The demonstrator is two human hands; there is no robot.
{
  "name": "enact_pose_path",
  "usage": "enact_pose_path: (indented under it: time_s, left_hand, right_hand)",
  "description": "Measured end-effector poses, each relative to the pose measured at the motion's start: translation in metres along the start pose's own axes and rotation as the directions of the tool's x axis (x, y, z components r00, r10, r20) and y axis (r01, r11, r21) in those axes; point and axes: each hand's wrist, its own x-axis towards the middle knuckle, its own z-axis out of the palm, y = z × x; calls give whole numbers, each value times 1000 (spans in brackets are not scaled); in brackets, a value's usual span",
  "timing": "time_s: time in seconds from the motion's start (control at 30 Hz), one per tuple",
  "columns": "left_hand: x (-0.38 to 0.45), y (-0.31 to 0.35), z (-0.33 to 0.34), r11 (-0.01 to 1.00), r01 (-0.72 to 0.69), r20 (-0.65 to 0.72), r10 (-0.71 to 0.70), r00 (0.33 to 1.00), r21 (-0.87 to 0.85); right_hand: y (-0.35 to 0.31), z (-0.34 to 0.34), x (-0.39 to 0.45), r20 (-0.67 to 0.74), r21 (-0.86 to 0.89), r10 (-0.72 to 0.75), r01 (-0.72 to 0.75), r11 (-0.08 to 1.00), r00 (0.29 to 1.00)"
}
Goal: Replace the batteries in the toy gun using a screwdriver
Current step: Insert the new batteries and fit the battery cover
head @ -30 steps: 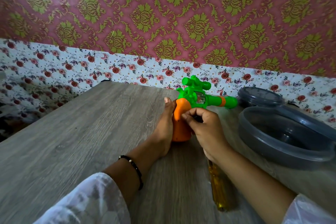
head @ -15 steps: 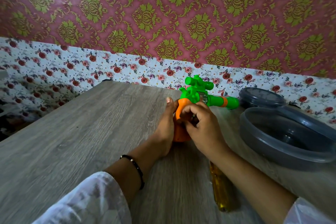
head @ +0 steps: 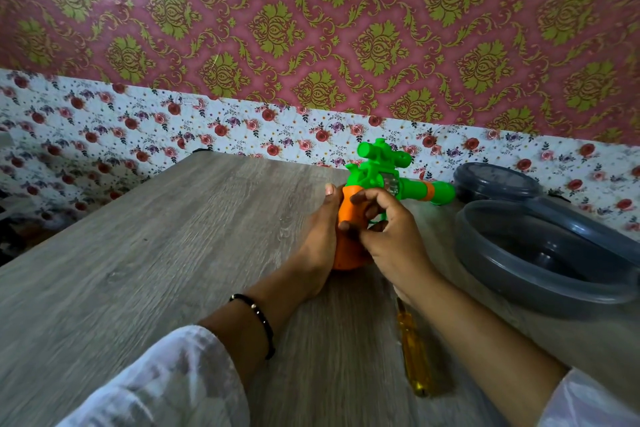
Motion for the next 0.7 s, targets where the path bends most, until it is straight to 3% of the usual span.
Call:
enact_pose_path:
  time_s: [0.13, 0.33, 0.57, 0.7]
  left_hand:
    - [1, -2, 0, 999, -10, 3, 10, 1000, 44]
    - [1, -6, -1, 988, -64, 14, 62, 998, 138]
    - [2, -3, -2, 997, -11, 57, 7, 998, 74]
    - [2, -2, -3, 997, 9, 25, -11, 1000, 82]
  right_hand:
    - [0, -5, -1, 56, -47, -37, 40, 998, 998]
    - [2, 2, -5, -38, -40, -16, 15, 999, 999]
    - [1, -9, -10, 63, 137, 63, -72, 988, 996]
    - [-4, -12, -14, 124, 128, 116, -132, 983, 985]
